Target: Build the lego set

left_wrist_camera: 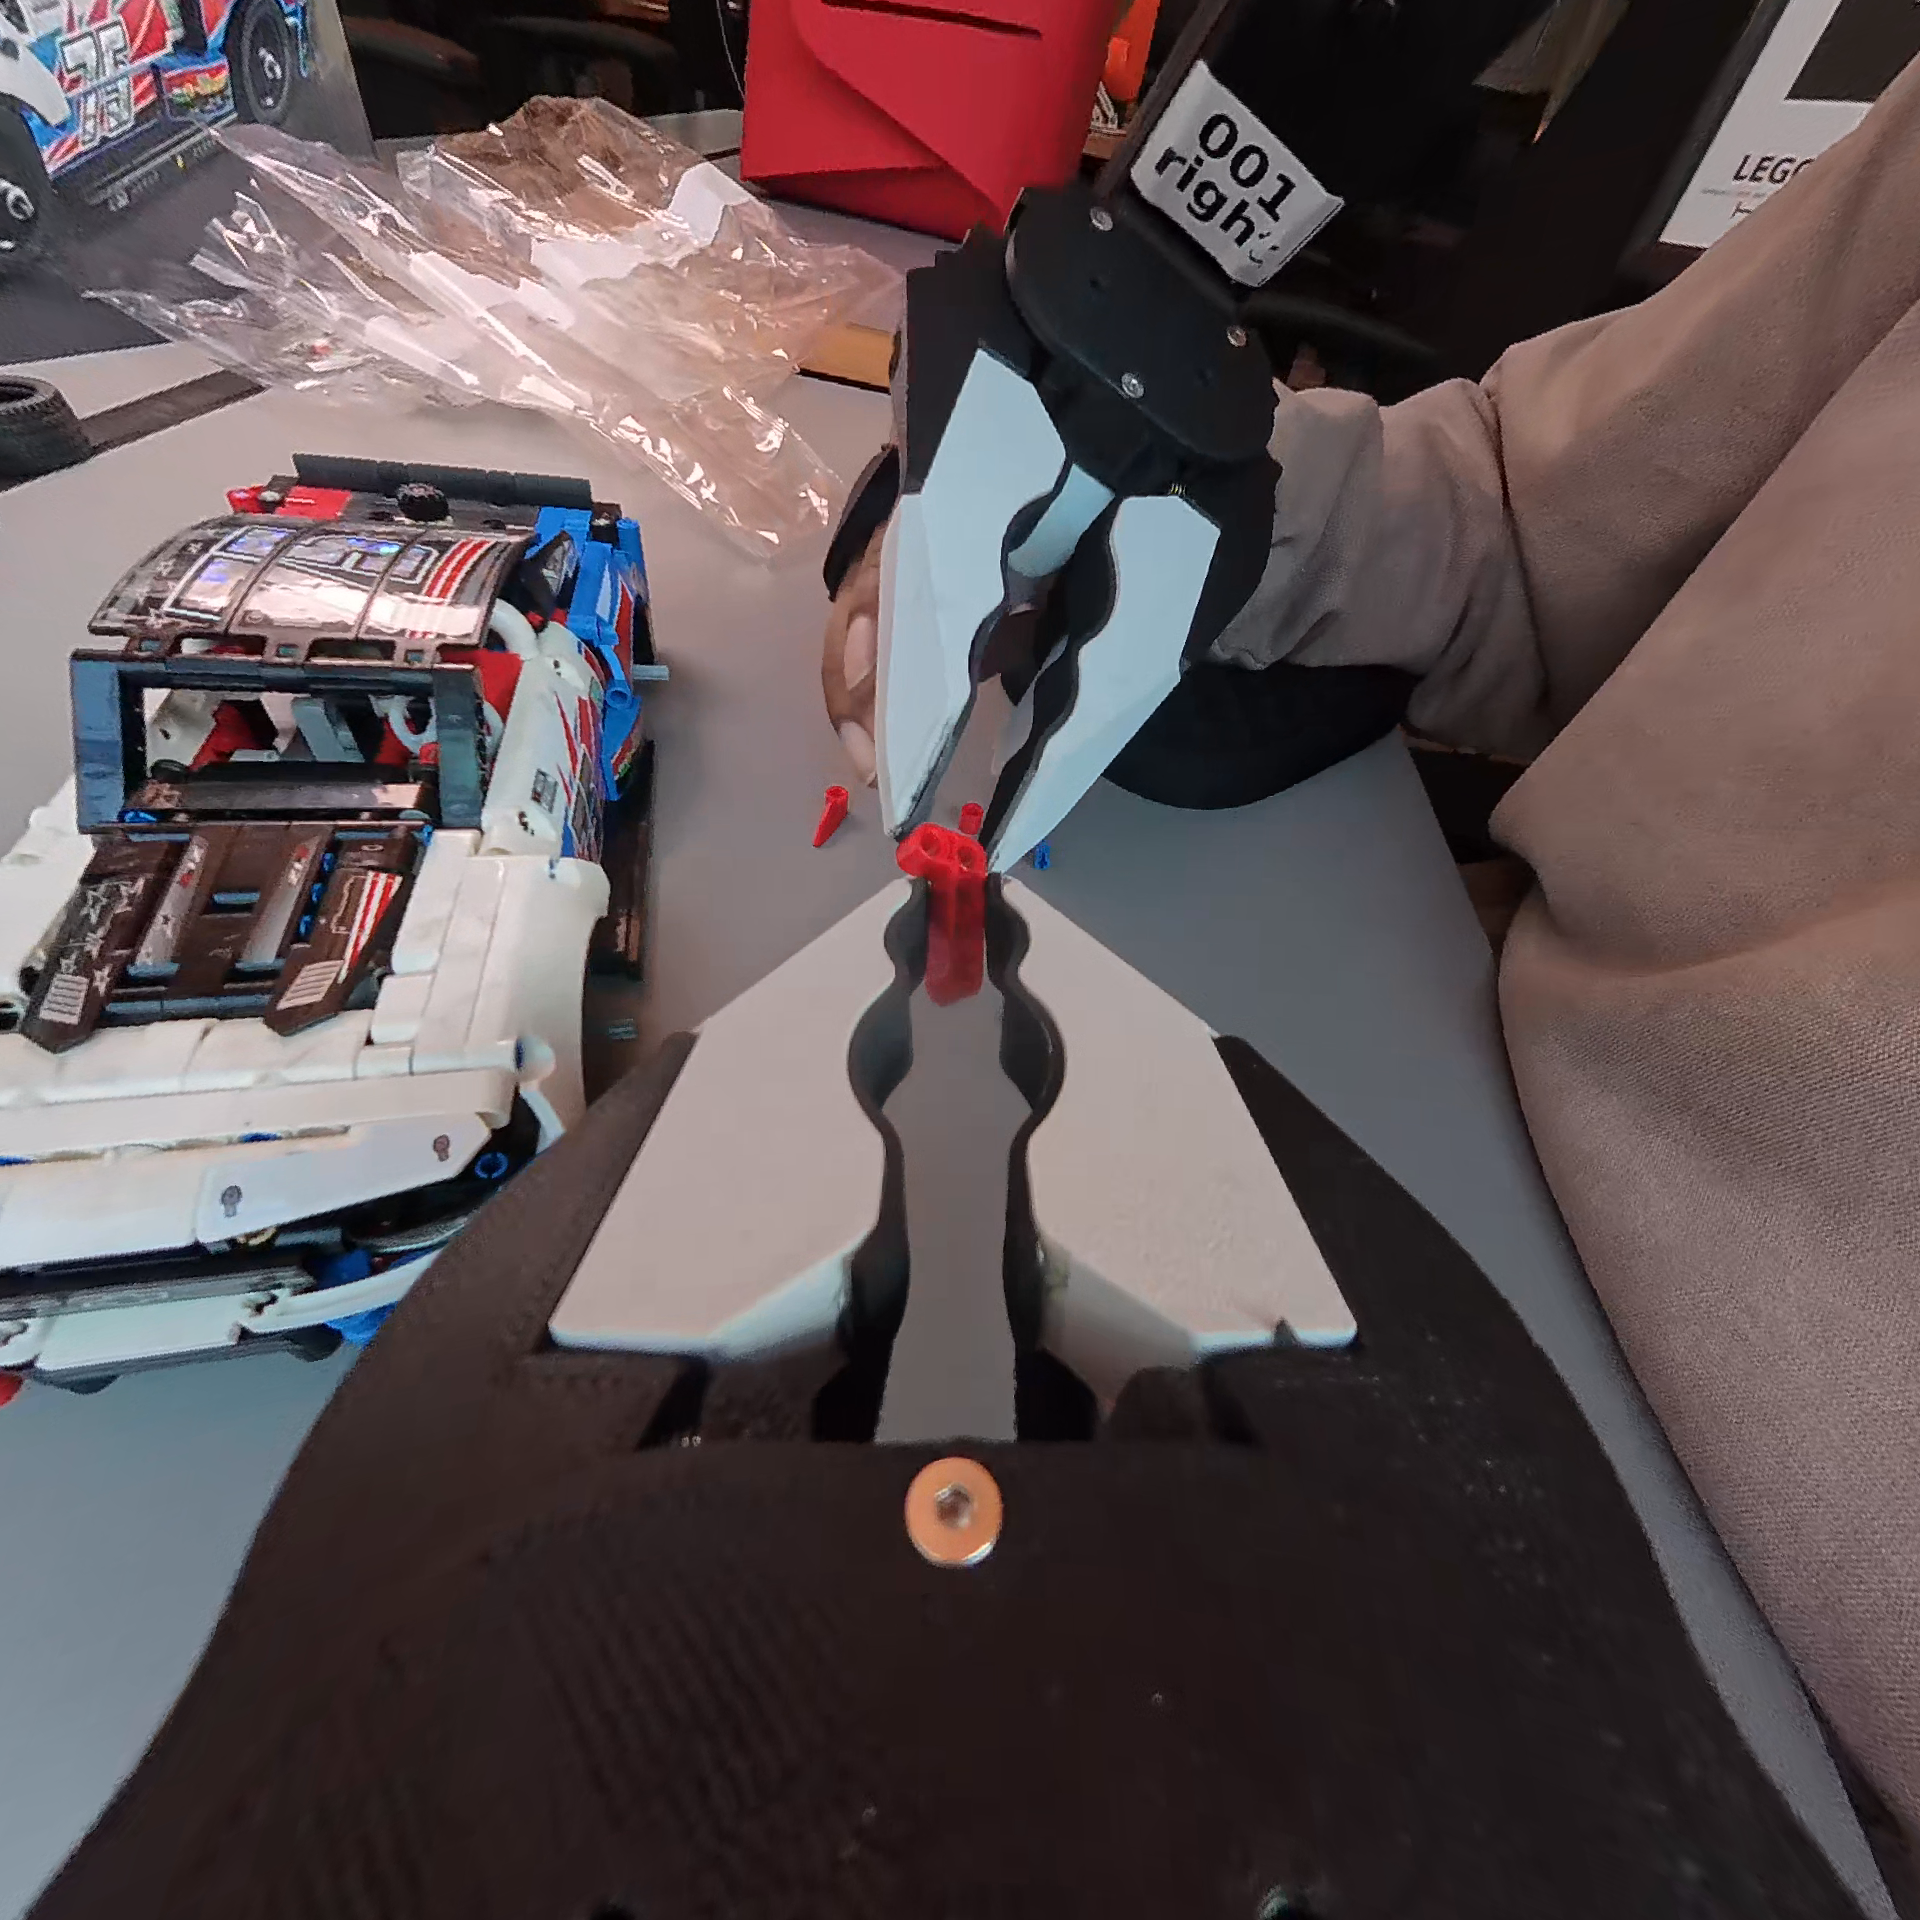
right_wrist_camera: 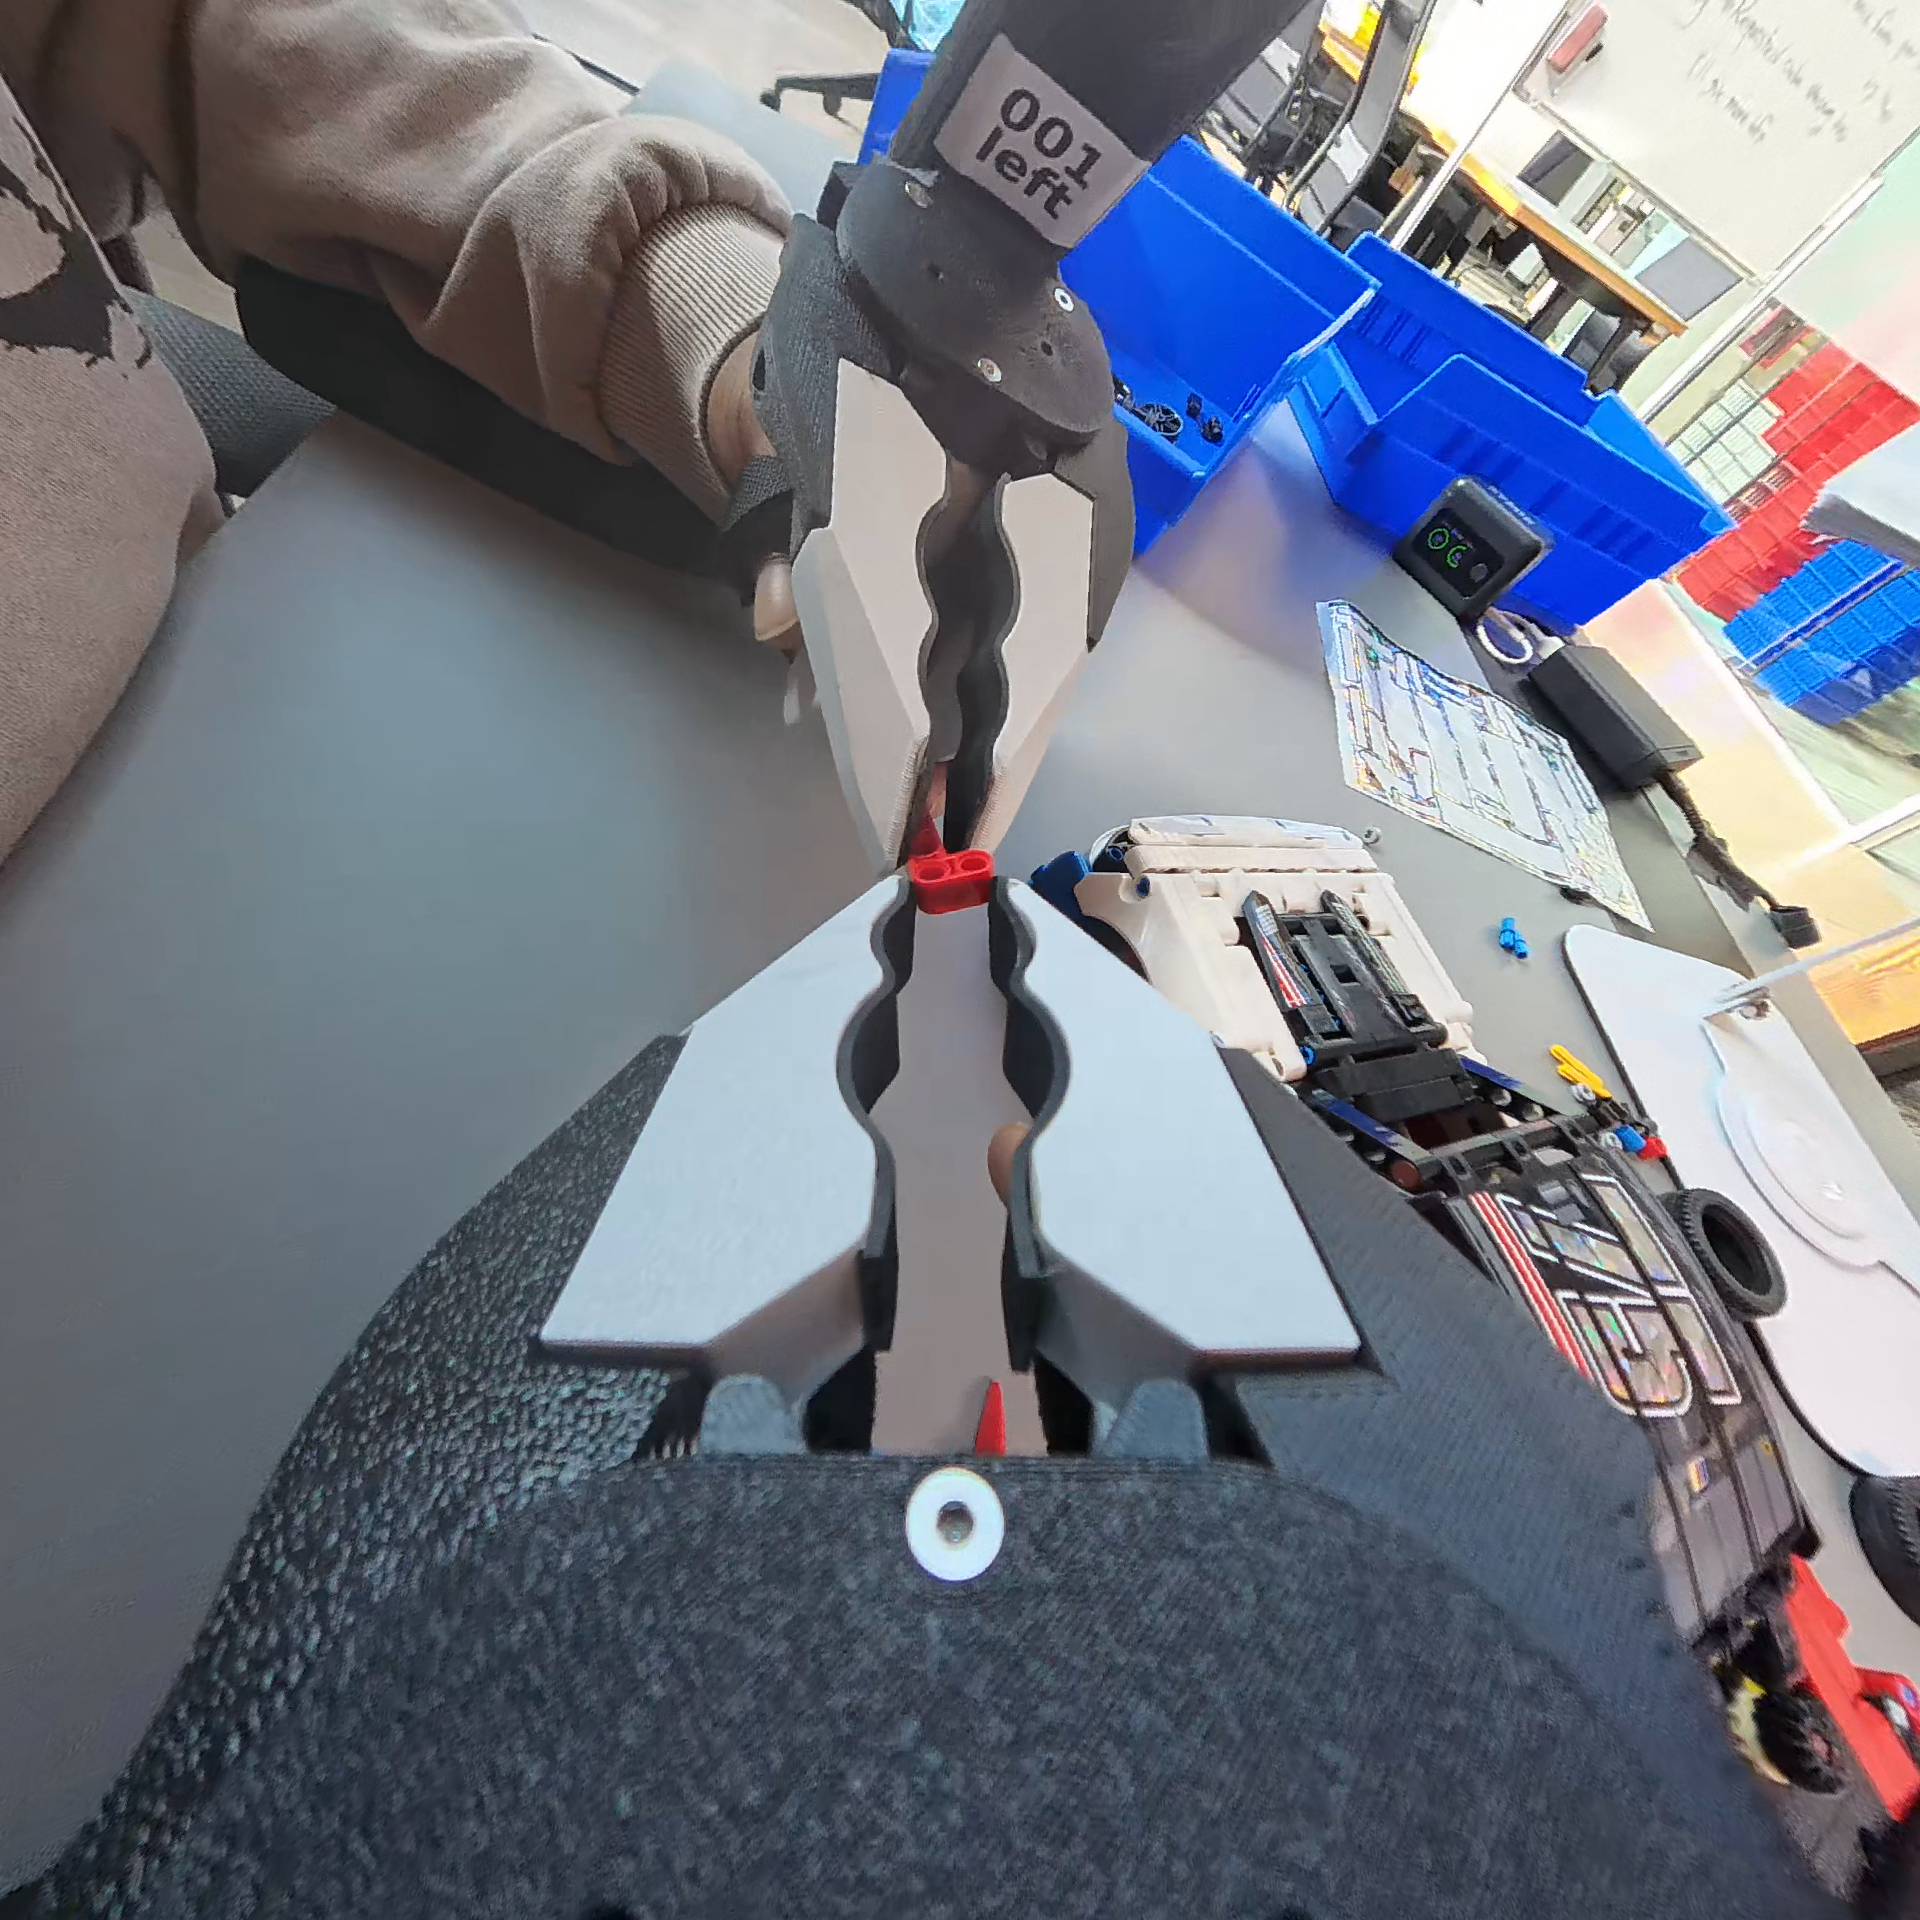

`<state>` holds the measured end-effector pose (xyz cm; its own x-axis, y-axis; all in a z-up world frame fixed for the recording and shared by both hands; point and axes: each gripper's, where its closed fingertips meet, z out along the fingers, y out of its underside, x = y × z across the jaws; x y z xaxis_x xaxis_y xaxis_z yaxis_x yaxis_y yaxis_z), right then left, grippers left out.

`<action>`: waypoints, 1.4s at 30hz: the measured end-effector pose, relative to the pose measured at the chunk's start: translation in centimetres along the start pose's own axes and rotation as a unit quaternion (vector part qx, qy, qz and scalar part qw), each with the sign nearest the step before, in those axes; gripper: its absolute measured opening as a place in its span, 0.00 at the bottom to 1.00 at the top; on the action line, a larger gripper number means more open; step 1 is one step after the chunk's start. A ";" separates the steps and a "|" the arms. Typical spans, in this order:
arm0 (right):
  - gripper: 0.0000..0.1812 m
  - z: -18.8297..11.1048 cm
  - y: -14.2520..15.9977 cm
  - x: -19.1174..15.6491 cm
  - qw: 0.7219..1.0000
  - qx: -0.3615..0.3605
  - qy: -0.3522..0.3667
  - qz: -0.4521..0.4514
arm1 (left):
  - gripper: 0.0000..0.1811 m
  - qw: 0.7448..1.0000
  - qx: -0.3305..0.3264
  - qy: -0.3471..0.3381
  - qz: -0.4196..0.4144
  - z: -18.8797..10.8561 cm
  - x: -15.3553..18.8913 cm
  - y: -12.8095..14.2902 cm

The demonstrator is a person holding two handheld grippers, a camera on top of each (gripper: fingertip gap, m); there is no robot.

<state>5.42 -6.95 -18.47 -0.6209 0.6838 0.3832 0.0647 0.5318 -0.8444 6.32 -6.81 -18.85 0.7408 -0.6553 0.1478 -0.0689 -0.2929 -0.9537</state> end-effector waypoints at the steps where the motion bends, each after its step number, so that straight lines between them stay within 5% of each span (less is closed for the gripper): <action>1: 0.06 0.0 0.0 0.1 1.000 0.001 0.005 0.004 | 0.04 1.000 0.000 -0.003 0.001 -0.1 -0.1 0.0; 7: 0.07 0.6 1.6 1.0 0.995 -0.055 0.029 0.073 | 0.04 0.998 -0.022 -0.052 0.008 -0.6 -1.8 0.7; 10: 0.06 1.2 3.7 0.3 0.981 -0.125 0.013 0.146 | 0.01 0.990 -0.083 -0.108 0.046 -0.9 -3.5 2.6; 15: 0.06 2.0 6.0 -0.4 0.950 -0.200 0.021 0.239 | 0.02 0.980 -0.147 -0.104 0.084 -0.5 -3.1 4.7; 23: 0.09 2.7 5.5 -2.5 0.949 -0.224 -0.016 0.222 | 0.06 0.962 -0.207 -0.107 0.141 0.2 -2.9 6.5; 42: 0.06 2.9 4.8 -3.4 0.967 -0.200 -0.053 0.146 | 0.05 0.959 -0.203 -0.127 0.154 0.1 -3.6 6.3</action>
<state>5.61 -8.21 -24.88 -0.6063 0.7900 0.0909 0.5336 0.4889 -0.6902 3.24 -6.24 -25.39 0.7786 -0.5786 -0.2428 -0.5268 -0.3925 -0.7539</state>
